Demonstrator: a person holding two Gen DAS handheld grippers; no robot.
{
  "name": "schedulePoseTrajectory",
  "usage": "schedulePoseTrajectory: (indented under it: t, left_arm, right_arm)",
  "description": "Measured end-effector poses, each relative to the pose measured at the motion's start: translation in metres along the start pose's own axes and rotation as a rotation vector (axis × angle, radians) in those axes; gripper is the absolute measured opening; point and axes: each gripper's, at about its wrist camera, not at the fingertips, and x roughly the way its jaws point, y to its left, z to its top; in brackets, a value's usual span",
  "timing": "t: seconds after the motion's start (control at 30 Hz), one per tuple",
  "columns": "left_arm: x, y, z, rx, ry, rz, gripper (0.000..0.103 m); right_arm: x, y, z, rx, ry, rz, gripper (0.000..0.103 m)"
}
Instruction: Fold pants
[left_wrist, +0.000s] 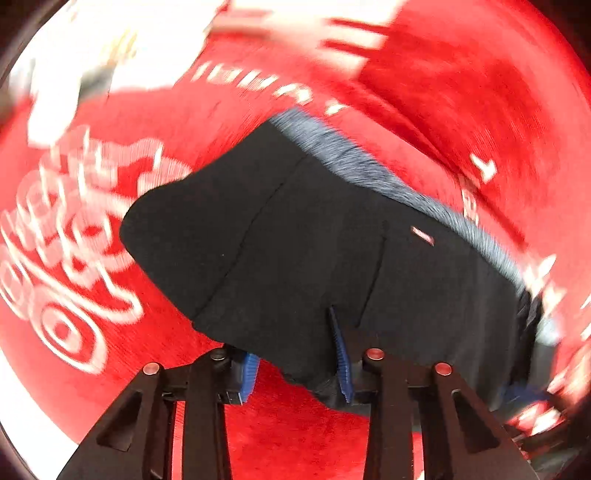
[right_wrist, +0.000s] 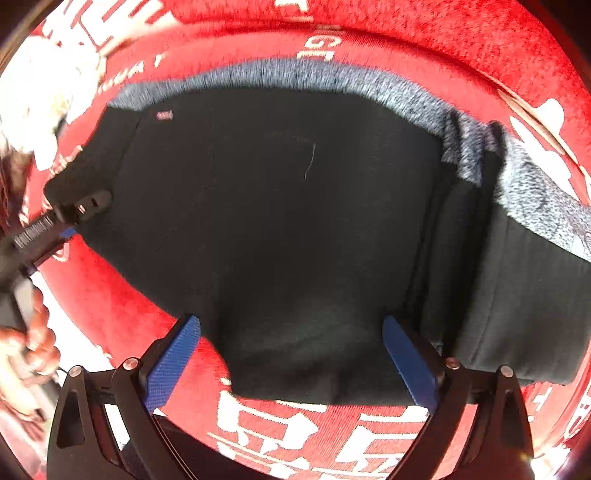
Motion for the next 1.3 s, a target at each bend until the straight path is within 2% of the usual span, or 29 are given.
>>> schedulePoseTrajectory:
  t: [0.07, 0.13, 0.23, 0.4, 0.53, 0.7, 0.73, 0.77, 0.8, 0.83, 0.87, 0.9, 1.03, 1.3]
  left_arm:
    - [-0.009, -0.032, -0.007, 0.204, -0.078, 0.144, 0.035]
    - [-0.012, -0.053, -0.015, 0.337, -0.132, 0.242, 0.035]
    - [-0.010, -0.065, -0.024, 0.443, -0.159, 0.311, 0.035]
    - [-0.006, -0.066, -0.028, 0.509, -0.179, 0.340, 0.035]
    - [-0.002, -0.075, -0.030, 0.538, -0.198, 0.363, 0.035]
    - [-0.002, -0.077, -0.035, 0.555, -0.213, 0.373, 0.035]
    - [-0.002, -0.077, -0.035, 0.558, -0.216, 0.373, 0.035]
    - [-0.003, -0.077, -0.035, 0.560, -0.217, 0.374, 0.035]
    - [-0.002, -0.077, -0.035, 0.561, -0.215, 0.374, 0.035]
    - [-0.001, -0.077, -0.035, 0.559, -0.206, 0.375, 0.035]
    - [-0.001, -0.077, -0.035, 0.557, -0.203, 0.375, 0.035]
    - [-0.003, -0.077, -0.035, 0.554, -0.206, 0.373, 0.035]
    - [-0.020, -0.089, -0.033, 0.568, -0.242, 0.353, 0.035]
    - [-0.082, -0.139, -0.029, 0.604, -0.353, 0.277, 0.035]
  right_arm:
    - [-0.016, 0.000, 0.007, 0.001, -0.030, 0.036, 0.100]
    - [-0.032, 0.003, 0.019, -0.010, -0.058, 0.082, 0.100]
    - [-0.055, 0.020, 0.051, -0.062, -0.082, 0.198, 0.100]
    - [-0.071, 0.078, 0.109, -0.196, -0.055, 0.353, 0.100]
    - [-0.054, 0.142, 0.145, -0.289, 0.071, 0.443, 0.100]
    - [-0.012, 0.194, 0.159, -0.384, 0.253, 0.402, 0.097]
    - [-0.002, 0.202, 0.159, -0.393, 0.284, 0.382, 0.089]
    - [0.009, 0.208, 0.158, -0.399, 0.310, 0.359, 0.071]
    - [0.017, 0.209, 0.157, -0.399, 0.332, 0.343, 0.058]
    - [0.025, 0.208, 0.157, -0.388, 0.349, 0.317, 0.039]
    - [0.027, 0.206, 0.157, -0.378, 0.347, 0.312, 0.030]
    - [0.026, 0.203, 0.157, -0.369, 0.331, 0.325, 0.027]
    - [0.004, 0.177, 0.152, -0.362, 0.252, 0.397, 0.023]
    - [-0.068, 0.090, 0.134, -0.219, 0.072, 0.690, 0.023]
